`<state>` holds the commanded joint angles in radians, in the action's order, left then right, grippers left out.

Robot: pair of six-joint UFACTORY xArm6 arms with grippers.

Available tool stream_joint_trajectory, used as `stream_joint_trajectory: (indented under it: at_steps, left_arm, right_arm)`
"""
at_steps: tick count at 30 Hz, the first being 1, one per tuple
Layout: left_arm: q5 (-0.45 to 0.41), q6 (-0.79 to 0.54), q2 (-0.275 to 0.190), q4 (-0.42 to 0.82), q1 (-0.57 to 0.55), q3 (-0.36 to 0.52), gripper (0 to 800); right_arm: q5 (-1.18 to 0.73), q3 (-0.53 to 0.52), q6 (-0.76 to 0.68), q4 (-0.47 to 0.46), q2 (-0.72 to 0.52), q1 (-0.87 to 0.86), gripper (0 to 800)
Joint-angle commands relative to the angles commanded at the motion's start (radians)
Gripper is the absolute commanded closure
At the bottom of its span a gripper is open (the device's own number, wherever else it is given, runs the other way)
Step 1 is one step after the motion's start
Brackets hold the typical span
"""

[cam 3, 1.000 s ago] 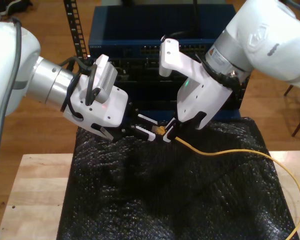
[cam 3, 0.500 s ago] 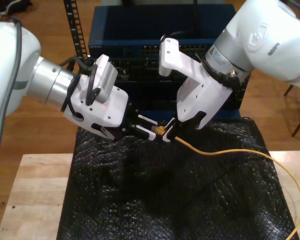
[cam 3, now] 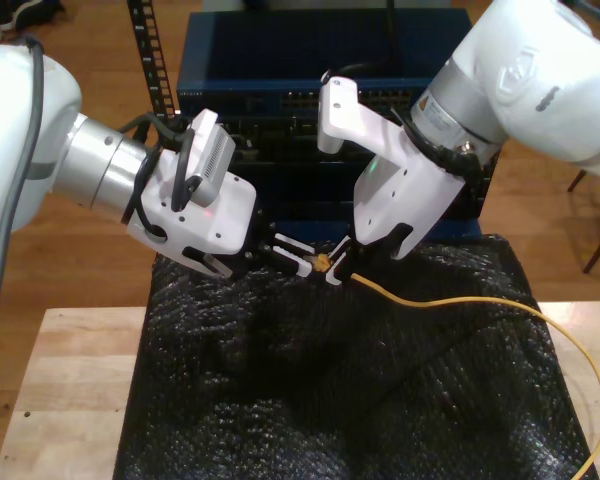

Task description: Grab the cable and plug it in

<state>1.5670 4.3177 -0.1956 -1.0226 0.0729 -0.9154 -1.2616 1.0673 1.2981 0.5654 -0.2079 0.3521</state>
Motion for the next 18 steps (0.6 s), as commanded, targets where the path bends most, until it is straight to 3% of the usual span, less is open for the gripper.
stream_joint_trajectory:
  at_steps: [2,4,10,14,18]
  left_arm:
    - [0.0,0.0,0.002,0.0,0.0,0.0,797]
    - [0.0,0.0,0.002,0.0,0.0,0.0,797]
    - [0.0,0.003,0.006,-0.002,0.0,-0.002,792]
    - [0.011,0.008,0.009,-0.011,-0.002,-0.003,791]
    - [0.104,0.012,0.032,-0.066,0.002,-0.012,792]
  right_arm:
    - [-0.002,0.0,0.002,0.0,0.002,0.0,312]
    - [-0.002,0.002,0.002,-0.005,-0.003,-0.002,183]
    - [0.002,0.006,0.014,-0.006,-0.021,-0.021,23]
    - [-0.003,0.009,0.014,0.002,-0.021,-0.038,19]
    - [-0.003,0.034,0.012,0.034,-0.034,-0.043,14]
